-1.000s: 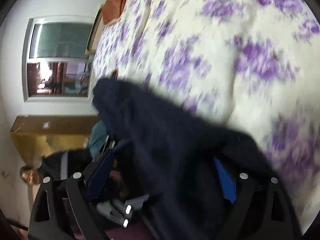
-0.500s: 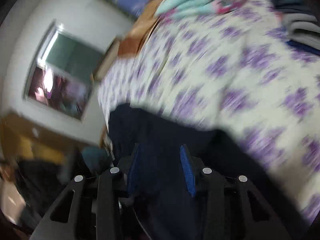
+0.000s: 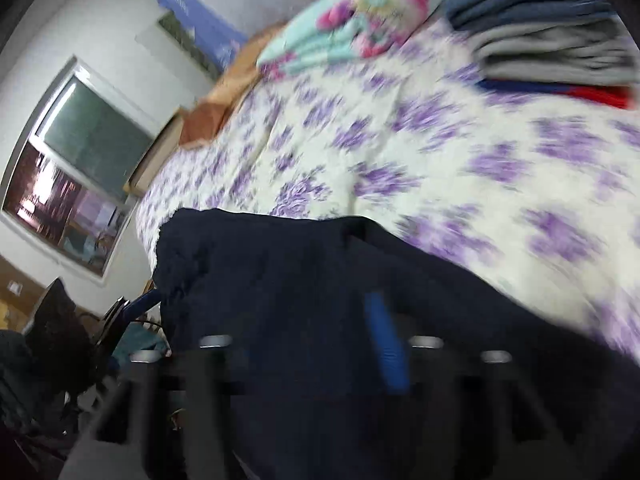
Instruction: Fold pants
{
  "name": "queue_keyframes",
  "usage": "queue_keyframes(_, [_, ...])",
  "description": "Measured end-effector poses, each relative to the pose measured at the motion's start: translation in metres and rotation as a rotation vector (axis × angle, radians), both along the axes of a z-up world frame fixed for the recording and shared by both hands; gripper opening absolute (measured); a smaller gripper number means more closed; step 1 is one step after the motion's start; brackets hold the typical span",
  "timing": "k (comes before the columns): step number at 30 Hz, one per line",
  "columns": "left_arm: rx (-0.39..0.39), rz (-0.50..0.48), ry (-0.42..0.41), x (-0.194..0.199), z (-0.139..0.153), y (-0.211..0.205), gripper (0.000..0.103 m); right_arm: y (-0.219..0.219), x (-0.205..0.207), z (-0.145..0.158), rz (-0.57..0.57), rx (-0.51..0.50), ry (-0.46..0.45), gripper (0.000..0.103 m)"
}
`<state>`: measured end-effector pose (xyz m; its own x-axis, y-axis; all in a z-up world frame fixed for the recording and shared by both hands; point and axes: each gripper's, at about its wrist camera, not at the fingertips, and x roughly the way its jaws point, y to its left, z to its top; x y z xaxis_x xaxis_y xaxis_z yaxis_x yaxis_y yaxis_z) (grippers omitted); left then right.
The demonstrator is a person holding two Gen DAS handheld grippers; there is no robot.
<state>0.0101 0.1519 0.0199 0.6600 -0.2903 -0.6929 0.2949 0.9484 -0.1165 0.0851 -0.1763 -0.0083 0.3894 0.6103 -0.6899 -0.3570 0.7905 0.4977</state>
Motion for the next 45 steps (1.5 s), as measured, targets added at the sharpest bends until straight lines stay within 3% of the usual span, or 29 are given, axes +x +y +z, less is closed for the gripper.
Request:
queue_keyframes(2, [0.050,0.033,0.066,0.017,-0.022,-0.002,0.098,0.001,-0.024,-0.008,-0.062,-0.015,-0.023,0.067])
queue_keyframes(4, [0.101,0.095,0.165,0.043,-0.060,0.005,0.099,-0.020,-0.039,-0.042,-0.162,-0.070,-0.009,0.065])
queue_keyframes(5, [0.090,0.099,0.103,0.043,-0.064,0.006,0.099,-0.027,-0.039,-0.057,-0.185,-0.083,0.000,0.055])
queue_keyframes(6, [0.115,0.100,0.082,0.043,-0.064,0.003,0.099,-0.048,-0.045,-0.069,-0.206,-0.047,-0.032,0.022])
queue_keyframes(7, [0.139,0.114,0.095,0.046,-0.062,-0.002,0.099,-0.063,-0.052,-0.072,-0.241,-0.027,-0.044,0.000])
queue_keyframes(9, [0.127,0.139,0.130,0.049,-0.054,-0.005,0.099,-0.111,-0.075,-0.067,-0.363,0.041,-0.045,0.006])
queue_keyframes(10, [0.110,0.131,0.135,0.047,-0.048,-0.008,0.098,-0.130,-0.089,-0.061,-0.432,0.009,-0.074,0.013])
queue_keyframes(12, [0.106,0.091,0.111,0.037,-0.037,-0.019,0.098,-0.182,-0.121,-0.059,-0.588,-0.061,-0.087,0.016])
queue_keyframes(13, [0.122,0.056,0.094,0.030,-0.033,-0.030,0.098,-0.208,-0.135,-0.066,-0.662,-0.082,-0.064,0.004])
queue_keyframes(14, [0.135,0.034,0.087,0.025,-0.033,-0.038,0.098,-0.233,-0.148,-0.077,-0.706,-0.047,-0.046,0.000])
queue_keyframes(15, [0.146,0.020,0.087,0.023,-0.035,-0.045,0.098,-0.260,-0.163,-0.089,-0.677,0.083,-0.071,0.000])
queue_keyframes(17, [0.142,0.030,0.114,0.022,-0.041,-0.053,0.098,-0.268,-0.187,-0.081,-0.697,0.019,-0.173,0.000])
queue_keyframes(18, [0.133,0.043,0.121,0.023,-0.042,-0.054,0.098,-0.270,-0.202,-0.069,-0.745,-0.025,-0.229,0.004])
queue_keyframes(20, [0.073,0.053,0.114,0.018,-0.034,-0.060,0.098,-0.289,-0.232,-0.055,-0.804,0.022,-0.289,0.028])
queue_keyframes(21, [0.038,0.038,0.103,0.016,-0.029,-0.066,0.098,-0.302,-0.250,-0.049,-0.876,0.018,-0.303,0.057])
queue_keyframes(22, [0.000,0.007,0.092,0.012,-0.023,-0.074,0.098,-0.309,-0.266,-0.047,-0.947,-0.020,-0.313,0.068])
queue_keyframes(24, [-0.023,-0.047,0.071,0.003,-0.016,-0.093,0.098,-0.316,-0.291,-0.047,-0.995,-0.075,-0.318,0.070])
queue_keyframes(27, [-0.022,-0.156,0.051,-0.008,-0.012,-0.126,0.098,-0.314,-0.309,-0.064,-1.007,-0.066,-0.315,0.096])
queue_keyframes(31, [0.001,-0.226,0.074,-0.011,-0.018,-0.150,0.098,-0.314,-0.291,-0.085,-0.950,0.047,-0.294,0.097])
queue_keyframes(34, [-0.008,-0.211,0.113,-0.007,-0.026,-0.147,0.098,-0.306,-0.269,-0.088,-0.924,0.052,-0.286,0.098])
queue_keyframes(36, [-0.033,-0.191,0.126,-0.006,-0.028,-0.137,0.098,-0.303,-0.266,-0.083,-0.902,0.103,-0.286,0.092])
queue_keyframes(39, [-0.055,-0.157,0.145,-0.003,-0.033,-0.127,0.098,-0.308,-0.264,-0.090,-0.924,0.140,-0.227,0.041])
queue_keyframes(42, [-0.091,-0.131,0.172,0.003,-0.039,-0.116,0.098,-0.308,-0.274,-0.086,-0.904,0.214,-0.247,0.029])
queue_keyframes(45, [-0.101,-0.126,0.173,0.005,-0.040,-0.109,0.098,-0.286,-0.262,-0.045,-0.843,0.144,-0.327,0.023])
